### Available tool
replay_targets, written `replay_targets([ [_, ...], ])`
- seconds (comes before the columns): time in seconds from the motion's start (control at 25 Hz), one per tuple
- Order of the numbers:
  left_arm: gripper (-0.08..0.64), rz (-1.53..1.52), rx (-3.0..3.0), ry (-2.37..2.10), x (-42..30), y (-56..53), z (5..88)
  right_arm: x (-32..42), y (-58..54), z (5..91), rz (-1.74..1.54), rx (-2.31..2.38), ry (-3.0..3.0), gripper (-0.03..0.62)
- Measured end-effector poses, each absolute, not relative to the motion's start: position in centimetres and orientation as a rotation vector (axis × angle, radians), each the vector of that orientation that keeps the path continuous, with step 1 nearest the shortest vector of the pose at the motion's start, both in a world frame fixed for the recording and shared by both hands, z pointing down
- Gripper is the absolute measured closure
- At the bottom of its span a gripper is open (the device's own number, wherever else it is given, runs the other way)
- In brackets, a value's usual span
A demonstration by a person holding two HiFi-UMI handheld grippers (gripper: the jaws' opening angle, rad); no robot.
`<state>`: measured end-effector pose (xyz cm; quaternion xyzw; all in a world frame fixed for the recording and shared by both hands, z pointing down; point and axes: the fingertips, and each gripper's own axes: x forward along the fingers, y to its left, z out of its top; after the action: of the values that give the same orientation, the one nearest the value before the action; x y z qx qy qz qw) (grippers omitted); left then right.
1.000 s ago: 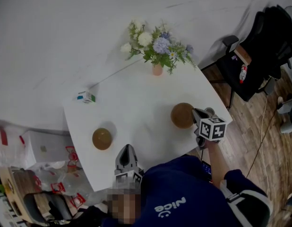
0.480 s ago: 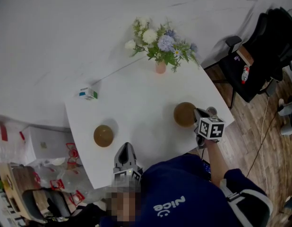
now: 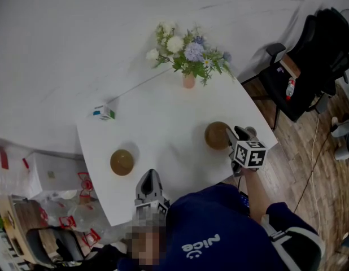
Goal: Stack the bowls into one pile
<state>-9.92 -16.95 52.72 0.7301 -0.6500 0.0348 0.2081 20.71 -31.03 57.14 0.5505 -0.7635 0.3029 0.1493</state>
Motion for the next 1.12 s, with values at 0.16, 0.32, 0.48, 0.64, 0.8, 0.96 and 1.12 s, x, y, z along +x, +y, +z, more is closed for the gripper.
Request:
replay_targets([
  [0.16, 0.541, 0.071, 2.023, -1.815, -9.9, -16.3, 52.6, 20.3, -30.9, 54.8, 0.738, 1.640, -2.208, 0.419],
  [0.32, 0.541, 0.043, 1.984, -1.843, -11.5, -15.2, 52.6, 17.1, -30.3, 52.0, 0.629, 1.620, -2.299, 0.419],
  [0.48, 0.541, 0.033, 1.946, -1.881, -13.8, -13.9, 52.7, 11.1, -28.9, 49.9, 0.586, 1.469, -2.435, 0.419],
  [0.64, 0.541, 0.013, 1.900, -1.930, -16.8, -12.4, 52.4, 4.3, -26.8, 49.5, 0.553, 1.276, -2.521, 0.419],
  [0.8, 0.541, -0.014, 1.851, -1.962, -19.9, -10.8, 52.0, -1.5, -24.4, 50.5, 0.555, 1.118, -2.553, 0.419],
  [0.96, 0.541, -0.027, 1.827, -1.970, -22.3, -9.3, 52.0, -6.5, -22.2, 52.1, 0.565, 0.939, -2.546, 0.419],
  [1.12, 0.541, -0.035, 1.801, -1.986, -24.3, -8.3, 52.1, -11.3, -21.2, 53.3, 0.571, 0.805, -2.558, 0.419],
])
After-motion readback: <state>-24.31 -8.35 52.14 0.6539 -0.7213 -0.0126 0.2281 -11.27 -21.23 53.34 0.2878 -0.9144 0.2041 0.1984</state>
